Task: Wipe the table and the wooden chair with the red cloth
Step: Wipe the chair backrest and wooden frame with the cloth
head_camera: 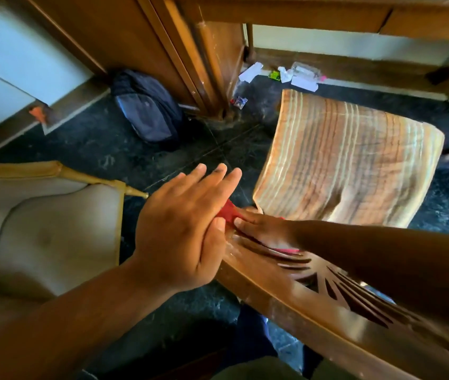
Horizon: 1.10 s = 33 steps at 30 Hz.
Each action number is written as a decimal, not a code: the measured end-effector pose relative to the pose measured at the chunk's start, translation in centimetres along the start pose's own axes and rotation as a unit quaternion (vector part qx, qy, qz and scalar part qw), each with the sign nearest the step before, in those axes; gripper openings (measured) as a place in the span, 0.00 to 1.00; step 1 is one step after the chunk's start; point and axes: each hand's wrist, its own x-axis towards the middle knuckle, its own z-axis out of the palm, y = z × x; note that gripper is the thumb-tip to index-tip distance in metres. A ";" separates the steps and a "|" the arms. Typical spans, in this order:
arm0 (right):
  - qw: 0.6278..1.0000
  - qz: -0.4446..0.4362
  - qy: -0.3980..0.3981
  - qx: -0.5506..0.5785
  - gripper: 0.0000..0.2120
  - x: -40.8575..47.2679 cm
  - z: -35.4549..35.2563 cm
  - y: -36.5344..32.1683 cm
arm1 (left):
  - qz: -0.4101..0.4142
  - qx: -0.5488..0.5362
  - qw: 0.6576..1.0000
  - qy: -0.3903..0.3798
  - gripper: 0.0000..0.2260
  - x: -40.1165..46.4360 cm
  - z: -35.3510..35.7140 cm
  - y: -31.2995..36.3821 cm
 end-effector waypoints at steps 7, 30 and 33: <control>0.969 0.218 0.091 0.072 0.22 7.0 -2.7 6.1 | 0.003 -0.019 0.999 0.039 0.27 0.1 1.0 -0.8; 0.739 0.081 0.313 -0.591 0.30 -15.0 15.4 -12.7 | 0.060 -0.079 0.995 0.032 0.35 -0.5 0.3 -1.5; 0.731 0.088 0.340 -0.586 0.33 -14.5 15.4 -11.9 | 0.056 -0.071 0.995 0.031 0.33 -0.7 -0.1 -1.3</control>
